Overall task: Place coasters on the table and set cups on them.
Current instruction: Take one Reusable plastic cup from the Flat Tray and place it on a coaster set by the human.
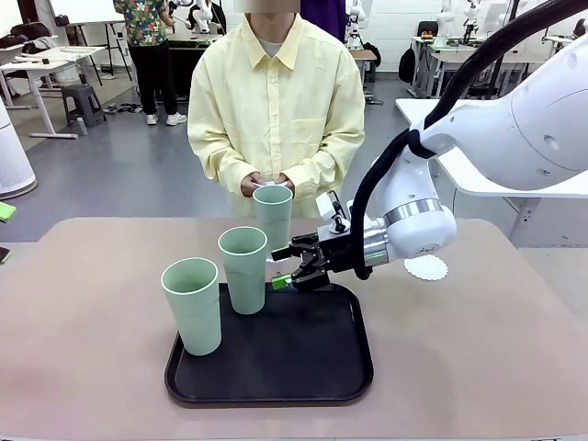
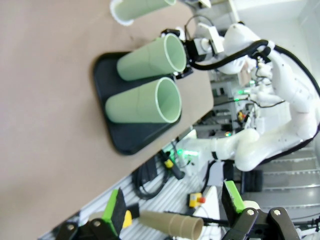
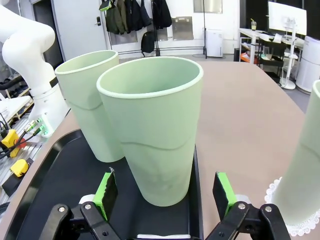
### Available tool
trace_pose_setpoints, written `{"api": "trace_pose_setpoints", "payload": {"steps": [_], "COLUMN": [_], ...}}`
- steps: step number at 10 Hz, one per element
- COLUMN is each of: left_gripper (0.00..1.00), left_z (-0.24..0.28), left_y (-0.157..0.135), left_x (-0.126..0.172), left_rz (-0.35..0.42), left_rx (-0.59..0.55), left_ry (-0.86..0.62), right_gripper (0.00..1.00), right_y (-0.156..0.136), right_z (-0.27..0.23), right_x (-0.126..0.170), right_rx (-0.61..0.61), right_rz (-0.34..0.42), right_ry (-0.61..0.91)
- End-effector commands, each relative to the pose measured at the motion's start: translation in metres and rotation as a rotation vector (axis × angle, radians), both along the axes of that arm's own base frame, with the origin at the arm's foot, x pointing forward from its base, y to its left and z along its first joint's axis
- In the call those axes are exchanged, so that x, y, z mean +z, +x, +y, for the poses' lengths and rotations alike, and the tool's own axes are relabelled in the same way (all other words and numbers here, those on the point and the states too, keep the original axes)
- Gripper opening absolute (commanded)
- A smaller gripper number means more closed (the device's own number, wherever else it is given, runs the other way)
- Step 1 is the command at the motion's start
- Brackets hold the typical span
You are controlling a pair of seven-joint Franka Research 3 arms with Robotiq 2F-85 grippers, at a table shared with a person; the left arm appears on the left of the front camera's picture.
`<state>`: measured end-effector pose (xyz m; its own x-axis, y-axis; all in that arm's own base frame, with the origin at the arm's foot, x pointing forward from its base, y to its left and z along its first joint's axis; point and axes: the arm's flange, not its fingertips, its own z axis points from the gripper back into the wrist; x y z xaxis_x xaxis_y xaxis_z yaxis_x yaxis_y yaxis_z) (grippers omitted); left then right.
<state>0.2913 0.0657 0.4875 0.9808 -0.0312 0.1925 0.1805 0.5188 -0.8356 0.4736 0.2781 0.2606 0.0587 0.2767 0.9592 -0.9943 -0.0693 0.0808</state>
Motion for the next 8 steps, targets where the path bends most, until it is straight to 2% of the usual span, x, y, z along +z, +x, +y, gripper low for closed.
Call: {"api": "trace_pose_setpoints", "payload": {"steps": [1,4,8], "left_gripper": [1.0,1.0,1.0], "left_z": [0.0011,0.0011,0.0011], "left_y": [0.0001,0.0001,0.0001], "left_x": [-0.0009,-0.0009,-0.0009], "left_rz": [-0.021,-0.021,-0.021], "left_rx": [-0.008,-0.008,-0.008], "left_ry": [-0.019,-0.019,-0.019], "right_gripper": [1.0,1.0,1.0], "right_y": [0.0046,-0.002,0.0], "right_z": [0.0084,0.0069,0.0051], "right_x": [-0.0074,-0.0011,-0.004], "right_rx": [0.016,-0.01,0.01], "right_rz": [-0.029,-0.017,-0.003], "right_ry": [0.0,-0.039,0.001]}}
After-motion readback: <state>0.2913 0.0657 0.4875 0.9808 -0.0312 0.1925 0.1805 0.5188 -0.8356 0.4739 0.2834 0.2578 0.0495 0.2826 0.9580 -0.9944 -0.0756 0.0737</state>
